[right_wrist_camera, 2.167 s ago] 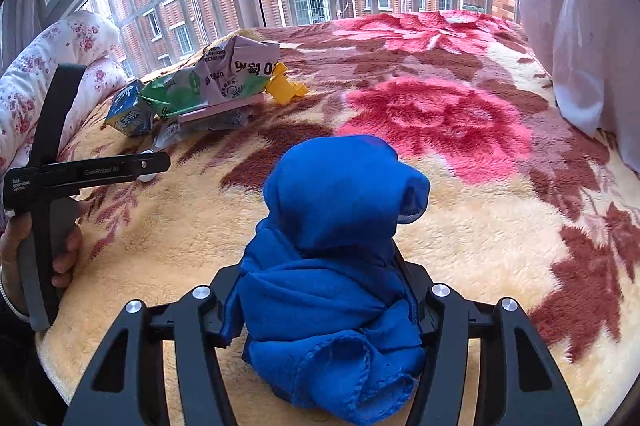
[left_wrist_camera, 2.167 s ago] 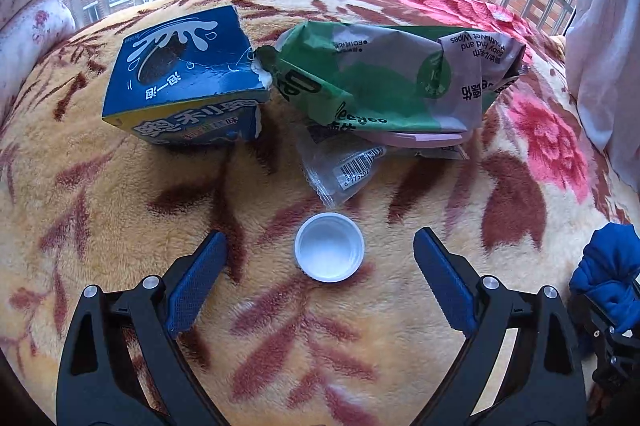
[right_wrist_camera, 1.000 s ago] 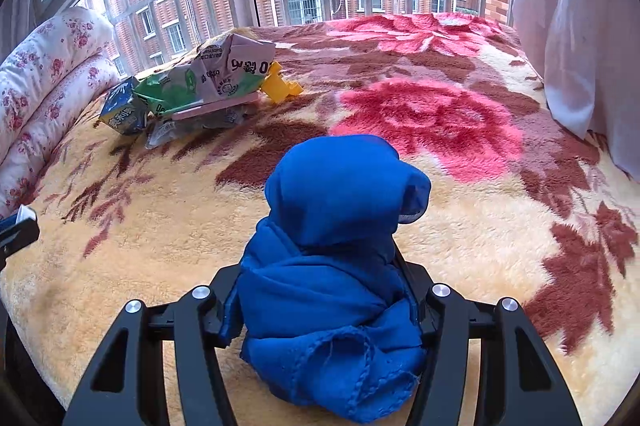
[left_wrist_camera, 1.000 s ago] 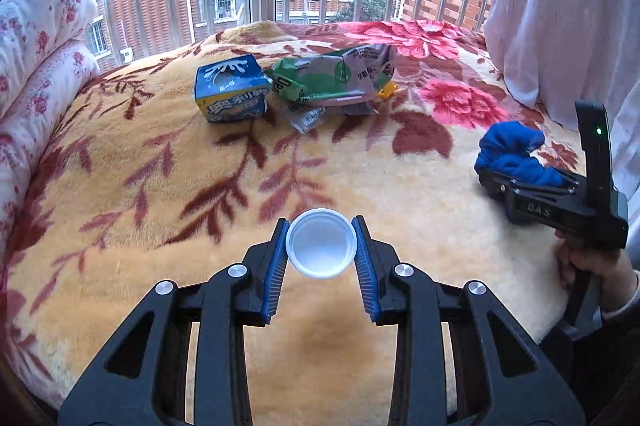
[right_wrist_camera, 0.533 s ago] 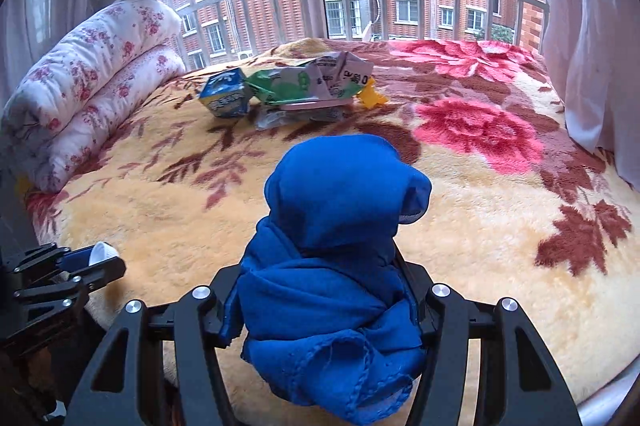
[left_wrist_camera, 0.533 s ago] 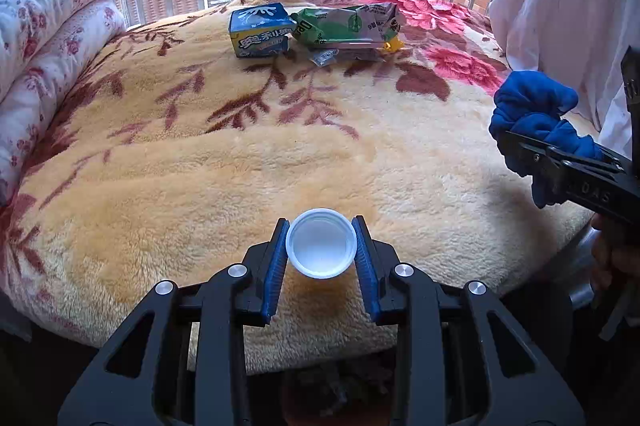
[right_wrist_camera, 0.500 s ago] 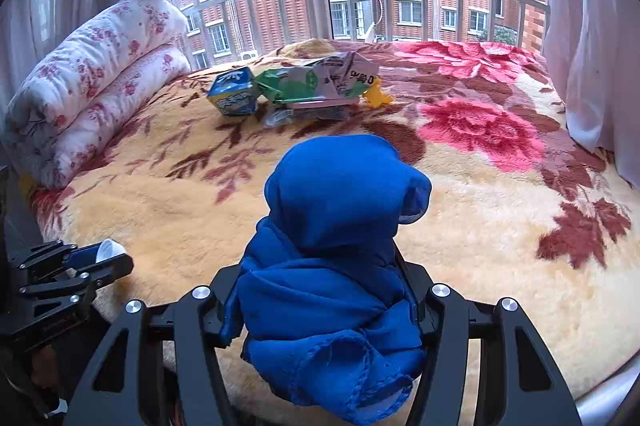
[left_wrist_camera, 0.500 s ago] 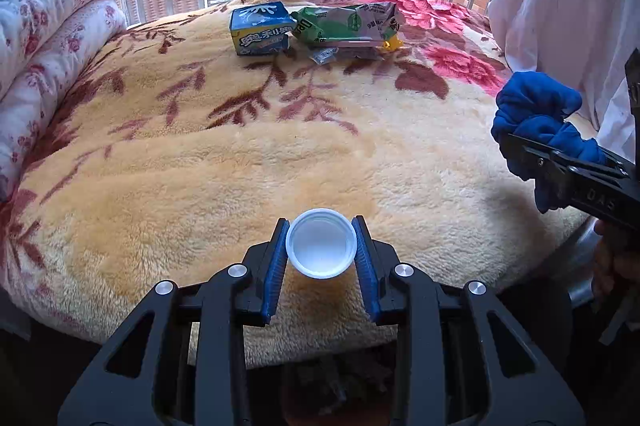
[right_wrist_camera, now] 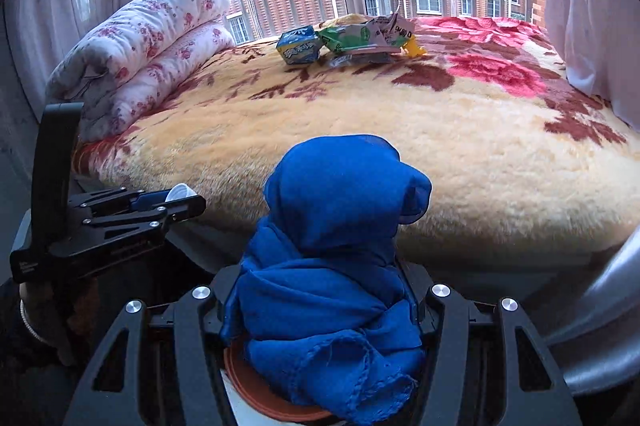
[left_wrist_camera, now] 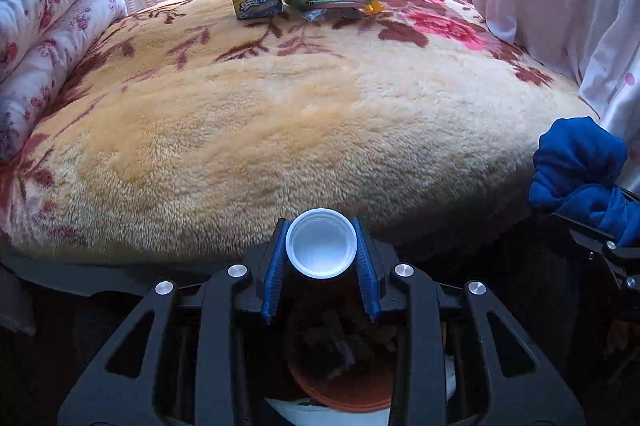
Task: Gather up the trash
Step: 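Lower the bottle cap and blue cloth into the orange bucket, open both tools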
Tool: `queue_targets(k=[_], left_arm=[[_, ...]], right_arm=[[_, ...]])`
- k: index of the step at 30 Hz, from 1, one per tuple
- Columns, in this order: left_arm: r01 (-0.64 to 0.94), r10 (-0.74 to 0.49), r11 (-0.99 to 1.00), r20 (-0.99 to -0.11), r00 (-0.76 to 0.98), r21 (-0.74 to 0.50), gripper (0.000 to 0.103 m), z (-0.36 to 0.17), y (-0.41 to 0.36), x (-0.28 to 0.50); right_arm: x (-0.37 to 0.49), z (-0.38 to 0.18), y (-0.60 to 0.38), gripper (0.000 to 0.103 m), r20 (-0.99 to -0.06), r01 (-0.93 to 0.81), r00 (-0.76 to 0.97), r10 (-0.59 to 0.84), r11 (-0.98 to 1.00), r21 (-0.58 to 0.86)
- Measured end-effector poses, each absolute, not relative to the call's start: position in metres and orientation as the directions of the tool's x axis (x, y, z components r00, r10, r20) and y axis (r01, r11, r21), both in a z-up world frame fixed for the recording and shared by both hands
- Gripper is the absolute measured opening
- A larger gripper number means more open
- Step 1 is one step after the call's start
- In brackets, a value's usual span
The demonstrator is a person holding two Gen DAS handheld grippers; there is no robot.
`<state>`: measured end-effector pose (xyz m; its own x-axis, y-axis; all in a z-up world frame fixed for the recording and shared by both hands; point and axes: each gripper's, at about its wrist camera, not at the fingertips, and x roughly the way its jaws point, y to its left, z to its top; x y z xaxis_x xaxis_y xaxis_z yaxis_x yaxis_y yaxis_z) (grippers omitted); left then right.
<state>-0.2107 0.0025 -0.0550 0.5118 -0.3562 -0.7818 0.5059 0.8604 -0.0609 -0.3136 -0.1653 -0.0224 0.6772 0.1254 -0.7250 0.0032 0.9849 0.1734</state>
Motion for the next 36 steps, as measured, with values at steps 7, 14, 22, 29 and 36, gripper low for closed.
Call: queue_targets(k=[7, 14, 22, 29, 36], left_arm=[[0.551, -0.350, 0.833, -0.814, 0.464, -0.044, 0.031, -0.078, 0.016, -0.233], [0.594, -0.339, 0.804, -0.842, 0.421, -0.027, 0.031, -0.100, 0.022, -0.240], [0.677, -0.325, 0.733, -0.908, 0.266, -0.064, 0.031, -0.160, 0.004, -0.233], [0.645, -0.237, 0.759, -0.960, 0.152, -0.085, 0.031, -0.205, -0.002, -0.222], [0.654, -0.200, 0.753, -0.973, 0.113, -0.079, 0.031, -0.218, -0.012, -0.216]], right_arm=[[-0.341, -0.052, -0.140, 0.059, -0.773, -0.046, 0.619, 0.136, 0.989, 0.137], [-0.341, -0.078, -0.137, 0.059, -0.813, -0.043, 0.565, 0.143, 0.989, 0.144], [-0.328, -0.124, -0.128, 0.059, -0.865, -0.072, 0.469, 0.177, 0.984, 0.163], [-0.316, -0.156, -0.137, 0.059, -0.899, -0.026, 0.383, 0.212, 0.975, 0.219], [-0.304, -0.171, -0.137, 0.059, -0.918, -0.021, 0.322, 0.229, 0.972, 0.235]])
